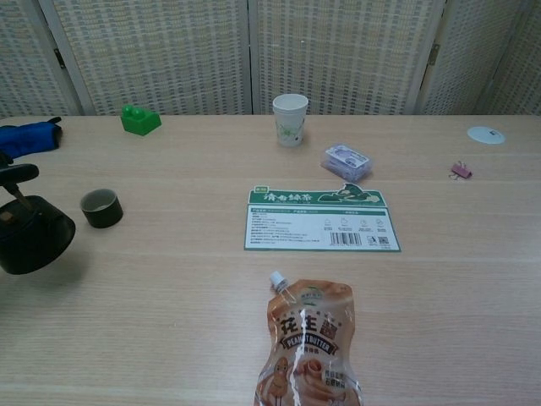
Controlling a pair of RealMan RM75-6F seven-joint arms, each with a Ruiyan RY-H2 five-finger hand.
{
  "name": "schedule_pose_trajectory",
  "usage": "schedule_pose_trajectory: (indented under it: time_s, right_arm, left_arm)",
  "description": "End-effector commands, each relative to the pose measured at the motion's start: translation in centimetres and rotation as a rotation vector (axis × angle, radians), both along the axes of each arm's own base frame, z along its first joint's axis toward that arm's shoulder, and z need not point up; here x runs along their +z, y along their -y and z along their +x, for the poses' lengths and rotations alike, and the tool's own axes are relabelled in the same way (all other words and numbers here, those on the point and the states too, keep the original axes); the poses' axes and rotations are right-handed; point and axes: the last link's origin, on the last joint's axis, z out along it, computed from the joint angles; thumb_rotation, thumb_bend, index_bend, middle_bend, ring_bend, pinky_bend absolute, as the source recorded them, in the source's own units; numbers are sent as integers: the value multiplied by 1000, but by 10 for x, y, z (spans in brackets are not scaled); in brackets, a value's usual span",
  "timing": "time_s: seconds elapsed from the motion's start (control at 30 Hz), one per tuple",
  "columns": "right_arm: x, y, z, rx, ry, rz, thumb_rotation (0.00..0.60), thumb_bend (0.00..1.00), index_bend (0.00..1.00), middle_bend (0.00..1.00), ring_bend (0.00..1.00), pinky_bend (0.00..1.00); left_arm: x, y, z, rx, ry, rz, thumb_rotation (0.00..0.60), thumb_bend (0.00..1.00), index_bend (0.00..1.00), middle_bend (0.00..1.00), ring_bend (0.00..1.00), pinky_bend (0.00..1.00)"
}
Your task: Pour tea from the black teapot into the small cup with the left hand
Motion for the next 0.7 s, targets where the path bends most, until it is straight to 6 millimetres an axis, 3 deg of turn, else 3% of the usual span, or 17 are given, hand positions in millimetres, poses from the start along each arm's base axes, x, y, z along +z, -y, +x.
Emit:
schedule_pose_trajectory:
  time_s: [0.03,0.27,0.5,0.7]
  right_arm:
    - [0,0,0,1,1,0,600,167,171,223,142,90]
    - [1,-1,0,2,1,-2,600,167,171,223,142,90]
    - [4,-1,0,4,-5,-10,600,167,171,223,142,90]
    - [9,1,3,10,-19,-24,600,167,171,223,142,90]
  left_arm:
    - [1,-3,3,1,7,36,114,199,1000,1000,919,259]
    - [3,-11,9,3,30,92,190,281,1000,1000,933,397]
    - [5,-19,15,-15,43,115,350,337,1000,1000,937,460]
    - [6,-26,21,-41,44,126,373,362,1000,1000,944,503]
